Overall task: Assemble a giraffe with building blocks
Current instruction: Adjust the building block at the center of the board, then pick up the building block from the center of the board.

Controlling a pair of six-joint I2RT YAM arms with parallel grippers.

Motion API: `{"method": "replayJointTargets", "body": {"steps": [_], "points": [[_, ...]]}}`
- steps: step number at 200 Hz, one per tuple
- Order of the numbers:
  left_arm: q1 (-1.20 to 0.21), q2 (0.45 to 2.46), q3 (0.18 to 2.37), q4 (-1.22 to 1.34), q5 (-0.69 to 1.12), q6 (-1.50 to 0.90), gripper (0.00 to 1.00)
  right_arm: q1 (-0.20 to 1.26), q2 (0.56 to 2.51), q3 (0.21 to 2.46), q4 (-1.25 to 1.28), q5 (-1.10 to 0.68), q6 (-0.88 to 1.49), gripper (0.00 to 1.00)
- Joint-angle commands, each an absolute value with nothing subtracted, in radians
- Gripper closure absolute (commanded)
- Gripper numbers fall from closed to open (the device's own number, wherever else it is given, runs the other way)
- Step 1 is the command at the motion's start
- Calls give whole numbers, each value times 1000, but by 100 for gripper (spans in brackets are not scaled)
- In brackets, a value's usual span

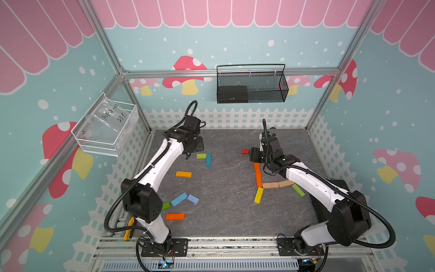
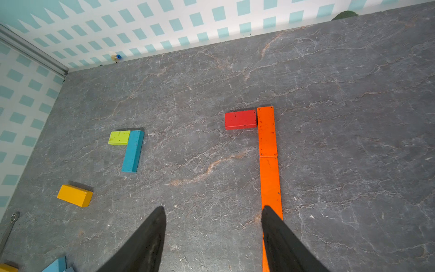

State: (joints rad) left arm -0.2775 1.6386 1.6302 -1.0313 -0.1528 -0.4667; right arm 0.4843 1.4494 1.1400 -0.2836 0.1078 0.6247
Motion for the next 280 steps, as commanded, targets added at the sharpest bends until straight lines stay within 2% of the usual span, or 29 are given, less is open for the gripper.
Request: {"method": "replayJointTargets", "body": {"steps": [1,37,85,96,114,149,199,229,262,280], "points": [[-212,1603,1471,-1032,-167,-541,30,491,1419,1151,-299,84,618,34],[-135,1543,1286,-951,-105,-585,24,514,1438,1140,-296,50,599,34],[-125,1643,1209,-860,-16,-688,17,539,1449,1119,-287,30,599,34],[-122,1674,1214,-859,-13,-735,11,541,1447,1115,-286,29,598,34],[-120,1727,1230,-861,-7,-815,9,540,1440,1111,-285,34,591,34],[-118,1839,1310,-933,-33,-971,9,538,1440,1114,-282,40,574,34],[-114,1945,1374,-966,-43,-1069,10,536,1448,1113,-263,43,559,33],[-106,1985,1394,-969,-51,-1069,13,532,1456,1112,-255,36,554,33],[-106,1962,1366,-971,-85,-1050,25,529,1449,1106,-255,35,557,33],[-106,1943,1341,-970,-110,-1032,36,529,1441,1104,-257,34,561,33]]}}
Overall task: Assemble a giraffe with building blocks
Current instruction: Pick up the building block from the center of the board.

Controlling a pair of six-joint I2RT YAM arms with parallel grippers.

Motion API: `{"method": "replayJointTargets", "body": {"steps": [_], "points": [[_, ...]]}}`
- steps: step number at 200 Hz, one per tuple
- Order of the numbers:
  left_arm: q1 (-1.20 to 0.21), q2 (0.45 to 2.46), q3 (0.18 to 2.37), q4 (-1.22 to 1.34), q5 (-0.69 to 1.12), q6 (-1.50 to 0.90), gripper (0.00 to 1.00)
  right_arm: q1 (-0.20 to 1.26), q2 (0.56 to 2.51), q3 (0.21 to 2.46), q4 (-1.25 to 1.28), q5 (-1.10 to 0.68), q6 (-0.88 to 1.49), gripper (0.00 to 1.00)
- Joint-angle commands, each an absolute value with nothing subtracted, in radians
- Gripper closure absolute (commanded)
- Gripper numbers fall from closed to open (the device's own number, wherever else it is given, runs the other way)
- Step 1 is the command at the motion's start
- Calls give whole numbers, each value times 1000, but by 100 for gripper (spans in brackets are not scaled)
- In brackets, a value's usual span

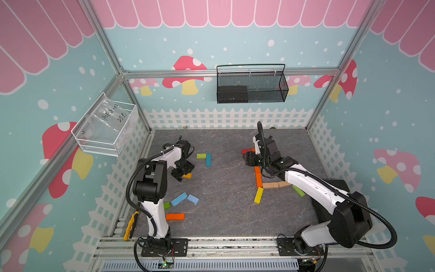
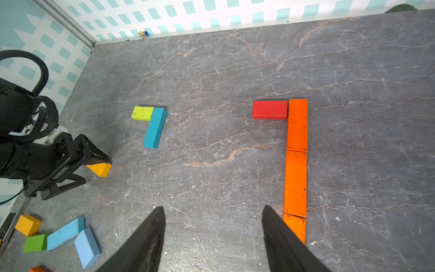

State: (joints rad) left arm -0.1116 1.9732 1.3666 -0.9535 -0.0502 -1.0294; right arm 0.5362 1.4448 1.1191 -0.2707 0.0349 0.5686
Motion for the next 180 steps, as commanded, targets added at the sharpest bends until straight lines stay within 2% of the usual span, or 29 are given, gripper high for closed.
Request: {"method": "replayJointTargets", "body": {"steps": [1,25,61,92,104,116,131,145,156,165,180], "points": [[-106,1942,1341,-970,-111,-1030,37,529,1440,1103,-257,34,561,33],[-112,1948,1330,-953,-101,-994,57,529,1428,1104,-262,29,566,34],[-127,1943,1344,-954,-74,-909,78,529,1435,1130,-286,29,547,34],[-213,1882,1354,-949,-124,-838,80,529,1429,1120,-277,39,541,33],[-263,1853,1358,-936,-128,-846,82,523,1404,1033,-195,76,561,32],[-309,1845,1400,-948,-109,-823,84,471,1413,1016,-188,-30,574,33],[-347,1850,1448,-1021,-188,-786,84,466,1386,966,-107,-2,619,34],[-340,1813,1397,-998,-62,-797,86,463,1415,988,-97,-40,664,36],[-373,1761,1351,-915,-32,-822,87,468,1446,1008,-53,-128,695,36],[-404,1757,1408,-966,-71,-778,86,468,1476,996,-3,-202,702,36],[-434,1778,1495,-1110,-165,-719,85,461,1549,1044,-69,-243,671,34]]}}
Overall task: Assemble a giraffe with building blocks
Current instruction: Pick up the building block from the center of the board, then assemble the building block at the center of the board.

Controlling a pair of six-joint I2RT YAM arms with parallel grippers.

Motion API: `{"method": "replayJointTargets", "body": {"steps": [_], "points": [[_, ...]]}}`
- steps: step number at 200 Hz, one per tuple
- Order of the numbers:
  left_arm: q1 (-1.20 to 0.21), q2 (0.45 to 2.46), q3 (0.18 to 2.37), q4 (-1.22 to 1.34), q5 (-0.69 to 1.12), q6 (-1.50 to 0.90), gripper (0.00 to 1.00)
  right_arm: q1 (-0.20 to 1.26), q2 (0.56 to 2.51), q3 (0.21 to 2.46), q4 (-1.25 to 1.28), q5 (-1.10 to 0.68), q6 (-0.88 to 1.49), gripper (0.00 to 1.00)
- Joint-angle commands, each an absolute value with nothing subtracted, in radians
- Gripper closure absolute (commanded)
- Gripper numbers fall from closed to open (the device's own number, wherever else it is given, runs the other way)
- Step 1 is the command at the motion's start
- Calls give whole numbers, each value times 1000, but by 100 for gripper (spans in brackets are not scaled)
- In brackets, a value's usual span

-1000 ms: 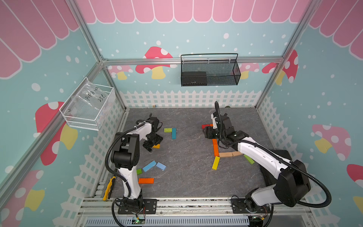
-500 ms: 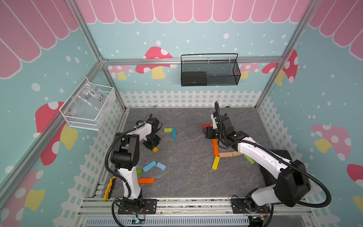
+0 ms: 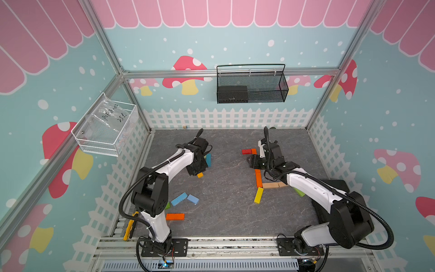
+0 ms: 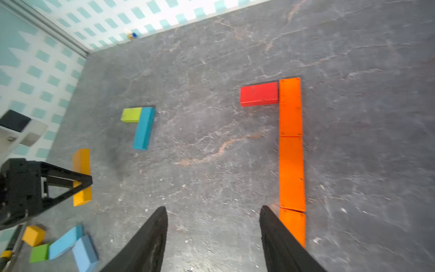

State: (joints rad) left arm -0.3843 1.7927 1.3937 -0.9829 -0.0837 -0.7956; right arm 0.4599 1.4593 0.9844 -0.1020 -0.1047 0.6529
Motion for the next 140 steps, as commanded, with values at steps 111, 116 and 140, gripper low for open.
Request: {"method": "replayJointTargets", "body": {"steps": [111,116,140], "points": [[-550,1825,1418,-1035,-136,-578,82,459,1451,1062,-117,-121,628,35],[-551,1838,1416,-1029,-136,-569,82,459,1447,1060,-118,-121,629,35],[-550,1913,1425,-1007,-135,-527,82,460,1446,1055,-119,-116,631,35]]}}
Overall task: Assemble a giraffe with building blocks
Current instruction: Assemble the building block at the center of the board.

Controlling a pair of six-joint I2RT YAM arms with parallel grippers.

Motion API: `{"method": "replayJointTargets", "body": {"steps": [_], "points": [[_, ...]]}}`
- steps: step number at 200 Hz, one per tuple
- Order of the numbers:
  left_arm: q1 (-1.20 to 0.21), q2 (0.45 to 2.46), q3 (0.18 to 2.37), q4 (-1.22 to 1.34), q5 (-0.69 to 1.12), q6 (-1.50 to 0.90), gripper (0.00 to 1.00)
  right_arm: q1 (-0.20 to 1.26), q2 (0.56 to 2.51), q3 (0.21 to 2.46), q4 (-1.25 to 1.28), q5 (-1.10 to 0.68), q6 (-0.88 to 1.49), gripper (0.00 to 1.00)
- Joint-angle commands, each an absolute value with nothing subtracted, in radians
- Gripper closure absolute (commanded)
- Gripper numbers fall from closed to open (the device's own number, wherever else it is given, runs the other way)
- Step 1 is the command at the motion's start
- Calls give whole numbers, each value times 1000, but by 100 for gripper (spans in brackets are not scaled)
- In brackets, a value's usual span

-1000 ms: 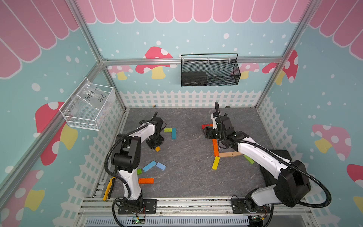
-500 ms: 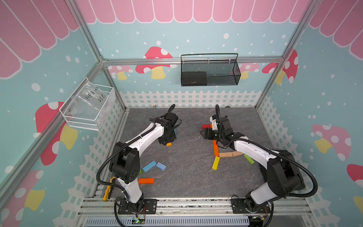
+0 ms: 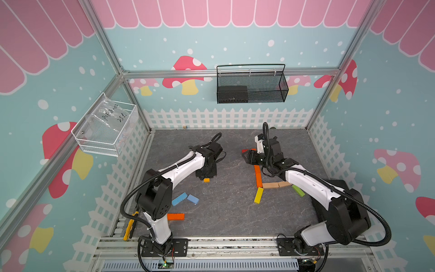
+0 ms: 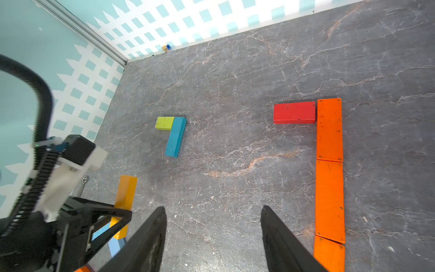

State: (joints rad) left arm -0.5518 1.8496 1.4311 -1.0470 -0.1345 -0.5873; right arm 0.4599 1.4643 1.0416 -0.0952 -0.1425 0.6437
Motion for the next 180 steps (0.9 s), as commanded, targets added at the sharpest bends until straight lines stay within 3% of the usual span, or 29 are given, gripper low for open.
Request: {"method": "replayJointTargets", "body": {"steps": [1,113,165,180], "points": [[-551,1916,1426,-1005,-135,-526,82,459,1446,1055,-120,-116,631,35],[-527,2135,1551,-1026,-135,-470,74,460,1496,1088,-120,-103,630,35],[-515,2140,1560,-1050,-160,-476,52,459,1505,1095,-126,-92,624,35],[-511,2136,1561,-1050,-157,-475,50,459,1506,1097,-127,-92,623,35]]}}
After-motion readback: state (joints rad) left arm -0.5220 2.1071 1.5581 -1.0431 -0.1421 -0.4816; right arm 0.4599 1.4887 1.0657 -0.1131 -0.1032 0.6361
